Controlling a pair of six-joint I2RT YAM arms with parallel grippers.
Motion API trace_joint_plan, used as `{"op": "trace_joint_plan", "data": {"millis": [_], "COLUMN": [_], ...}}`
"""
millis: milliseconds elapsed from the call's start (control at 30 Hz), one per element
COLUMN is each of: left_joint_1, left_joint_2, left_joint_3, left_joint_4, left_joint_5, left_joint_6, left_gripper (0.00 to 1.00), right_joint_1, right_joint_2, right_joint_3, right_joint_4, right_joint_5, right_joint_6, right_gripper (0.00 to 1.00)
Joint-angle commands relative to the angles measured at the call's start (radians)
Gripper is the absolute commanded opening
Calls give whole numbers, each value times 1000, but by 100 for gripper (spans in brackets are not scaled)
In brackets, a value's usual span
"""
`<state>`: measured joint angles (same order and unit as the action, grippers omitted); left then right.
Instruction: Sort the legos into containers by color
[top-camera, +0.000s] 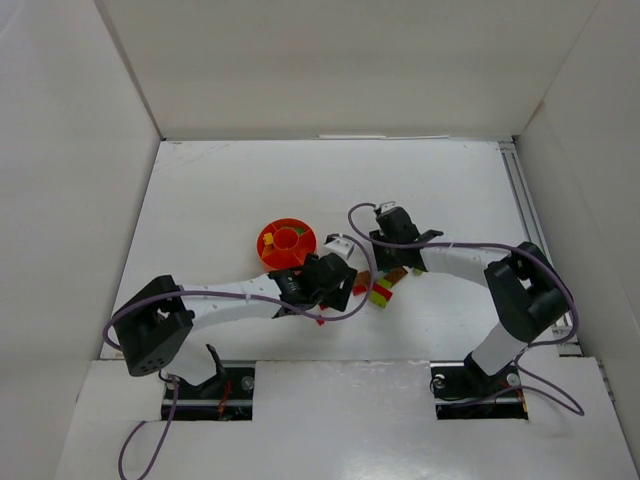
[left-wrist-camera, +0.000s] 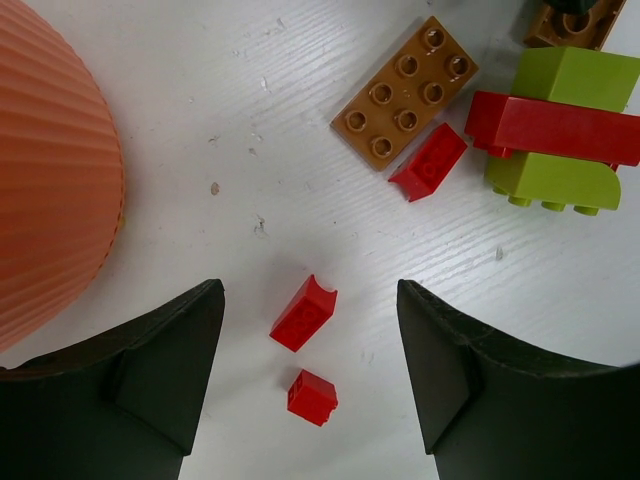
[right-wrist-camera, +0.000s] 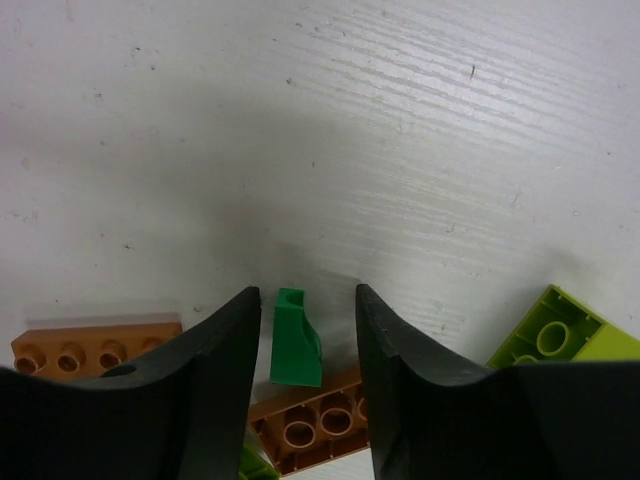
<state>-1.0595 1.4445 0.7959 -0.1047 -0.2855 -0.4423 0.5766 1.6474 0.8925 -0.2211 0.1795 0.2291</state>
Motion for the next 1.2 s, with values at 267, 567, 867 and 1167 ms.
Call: {"op": "trace_joint_plan", "data": {"millis": [267,567,867,1167], "left_joint_1": [-5,-5,-5,18], "left_joint_2": [-52,-139,-291,-438], "left_joint_3": [34,5,-49,-40], "left_joint_4": [-29,-20,-45,-277], "left_joint_5": [-41,-41,-61,-254], "left_joint_6": [1,-18,-45,-217], "left_gripper": [67,67,67,72], "right_joint_1": [-6,-6,51,153], "right_joint_2": [-60,-120,-91,77], "right_joint_3": [-44,100,270,515], "right_joint_4": [-4,5,66,129], "right_joint_5": [0,-40,-207,-350], "right_joint_6": [6,-120,-238,-310], "right_gripper": [20,17,16,16]}}
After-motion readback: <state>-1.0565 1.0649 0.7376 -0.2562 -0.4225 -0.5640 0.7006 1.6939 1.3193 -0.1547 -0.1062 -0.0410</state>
